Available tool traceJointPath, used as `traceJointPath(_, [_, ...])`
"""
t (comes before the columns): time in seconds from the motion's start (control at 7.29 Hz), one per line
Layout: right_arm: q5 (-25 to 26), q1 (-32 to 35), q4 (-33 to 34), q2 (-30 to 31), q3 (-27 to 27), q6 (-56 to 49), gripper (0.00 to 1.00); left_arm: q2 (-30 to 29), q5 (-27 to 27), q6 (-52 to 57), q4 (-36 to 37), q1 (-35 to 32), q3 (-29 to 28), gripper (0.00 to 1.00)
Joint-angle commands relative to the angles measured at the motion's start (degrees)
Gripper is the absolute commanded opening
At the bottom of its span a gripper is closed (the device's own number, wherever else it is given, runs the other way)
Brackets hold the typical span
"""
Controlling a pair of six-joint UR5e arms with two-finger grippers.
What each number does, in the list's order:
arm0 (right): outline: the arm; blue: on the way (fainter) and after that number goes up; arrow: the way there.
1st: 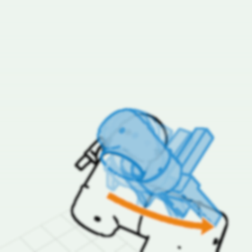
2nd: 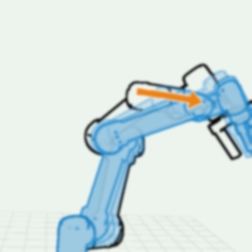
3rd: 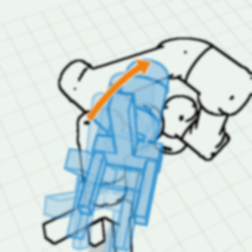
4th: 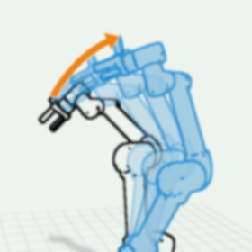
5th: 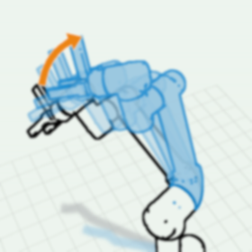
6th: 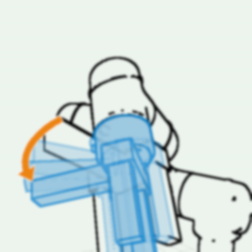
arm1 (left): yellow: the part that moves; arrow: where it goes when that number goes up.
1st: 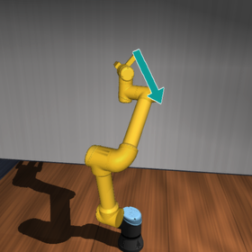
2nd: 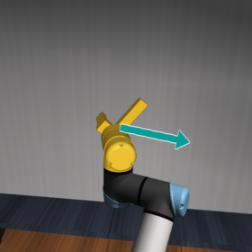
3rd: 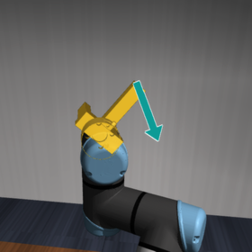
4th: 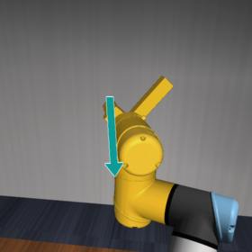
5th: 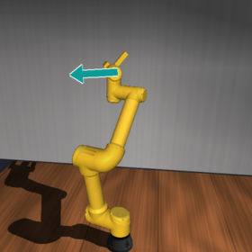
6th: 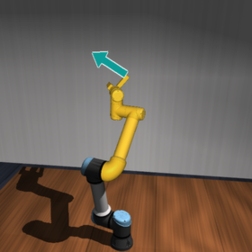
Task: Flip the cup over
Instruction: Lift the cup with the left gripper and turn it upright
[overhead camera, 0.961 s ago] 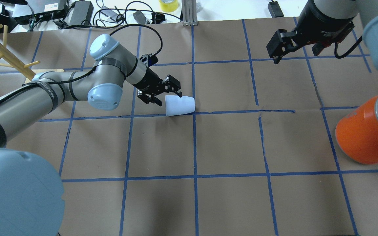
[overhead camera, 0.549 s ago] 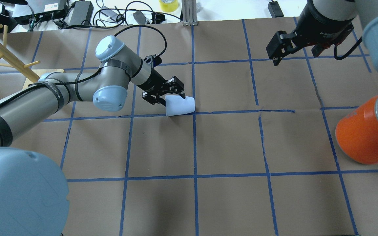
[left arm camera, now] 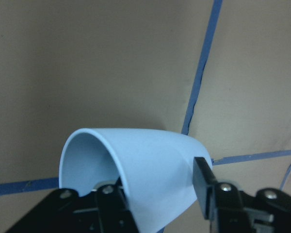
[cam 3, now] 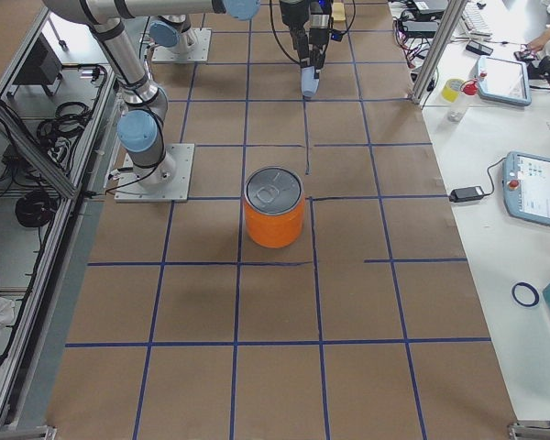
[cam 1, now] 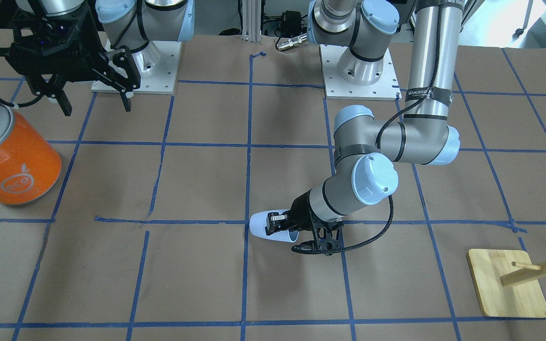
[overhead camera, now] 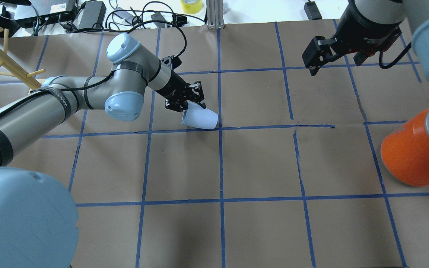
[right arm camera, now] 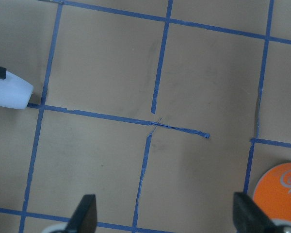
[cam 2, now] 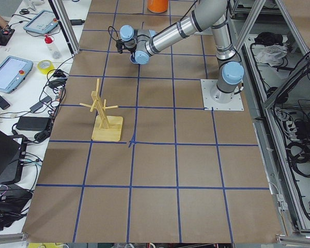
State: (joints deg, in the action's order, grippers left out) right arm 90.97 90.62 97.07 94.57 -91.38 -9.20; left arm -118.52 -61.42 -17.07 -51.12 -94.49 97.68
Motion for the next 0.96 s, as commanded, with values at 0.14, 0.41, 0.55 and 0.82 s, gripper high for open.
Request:
traceJointPath(0.14, [0.0, 0.0, 0.0, 0.0, 0.0, 0.0, 1.00, 0.5, -7.1, -3.1, -0.2, 0.0, -4.4, 0.00])
traceJointPath(0.41, [0.0, 0.0, 0.0, 0.0, 0.0, 0.0, 1.00, 2.1, -16.0, 0.4, -1.1, 0.0, -8.5, 0.00])
traceJointPath(0.55, [0.0, 0.0, 0.0, 0.0, 0.0, 0.0, 1.00, 2.2, -21.9, 10.6, -0.7, 0.4, -10.4, 0.00])
traceJointPath(0.82, [0.0, 0.0, 0.0, 0.0, 0.0, 0.0, 1.00, 1.6, -29.0, 25.9, 2.3, 3.1, -10.2, 0.00])
